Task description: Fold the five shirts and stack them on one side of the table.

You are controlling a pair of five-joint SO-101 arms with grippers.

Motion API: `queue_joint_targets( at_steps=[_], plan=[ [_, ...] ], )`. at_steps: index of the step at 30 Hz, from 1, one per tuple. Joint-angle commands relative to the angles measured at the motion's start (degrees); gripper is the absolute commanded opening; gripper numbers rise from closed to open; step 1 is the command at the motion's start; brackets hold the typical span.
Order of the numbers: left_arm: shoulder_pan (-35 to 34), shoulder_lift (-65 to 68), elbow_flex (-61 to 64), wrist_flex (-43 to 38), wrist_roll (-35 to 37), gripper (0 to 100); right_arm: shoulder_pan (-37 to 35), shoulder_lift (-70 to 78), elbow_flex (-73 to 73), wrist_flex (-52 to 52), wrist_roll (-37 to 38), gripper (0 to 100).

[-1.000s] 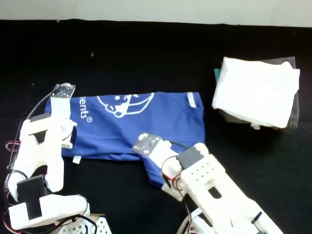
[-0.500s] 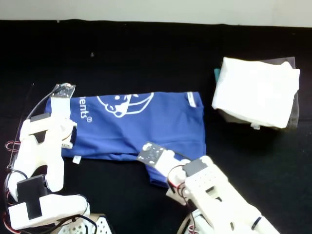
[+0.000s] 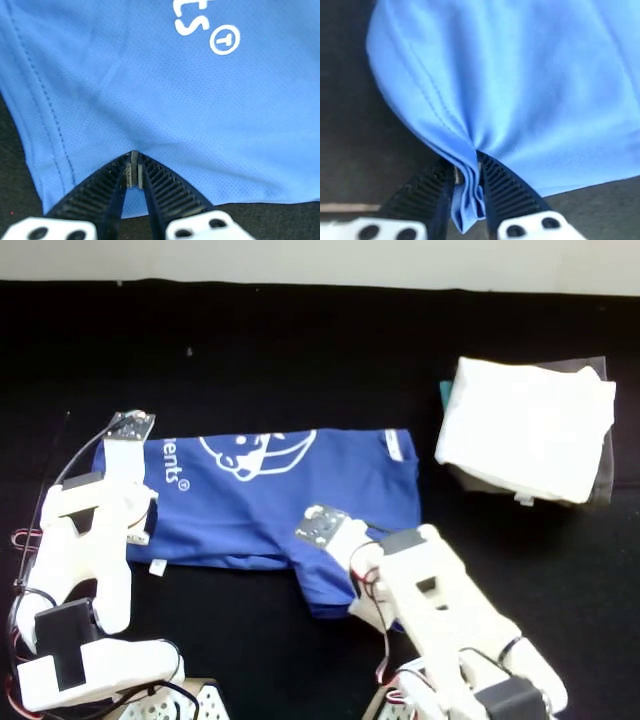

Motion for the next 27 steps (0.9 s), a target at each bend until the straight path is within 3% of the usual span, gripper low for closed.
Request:
queue_joint_targets(
  at_steps=[1, 7, 19, 24, 27],
  plan=[
    [0.4, -0.04, 0.22, -1.32, 0.0, 1, 0.48, -4.7, -8.22, 7.43, 0.88, 0.5],
    [0.4, -0.04, 0.22, -1.32, 0.0, 1, 5.76, -1.1, -23.43, 10.24, 0.97, 0.5],
    [0.4, -0.04, 0.22, -1.32, 0.0, 1, 7.78, 40.84, -64.04, 12.18, -1.23, 1.5],
    [0.4, -0.04, 0.22, -1.32, 0.0, 1, 8.22, 49.89, -75.12, 16.13, -7.47, 17.4],
    [0.4, -0.04, 0.22, -1.32, 0.0, 1, 8.66, 49.89, -79.16, 17.45, -10.46, 15.3]
  ],
)
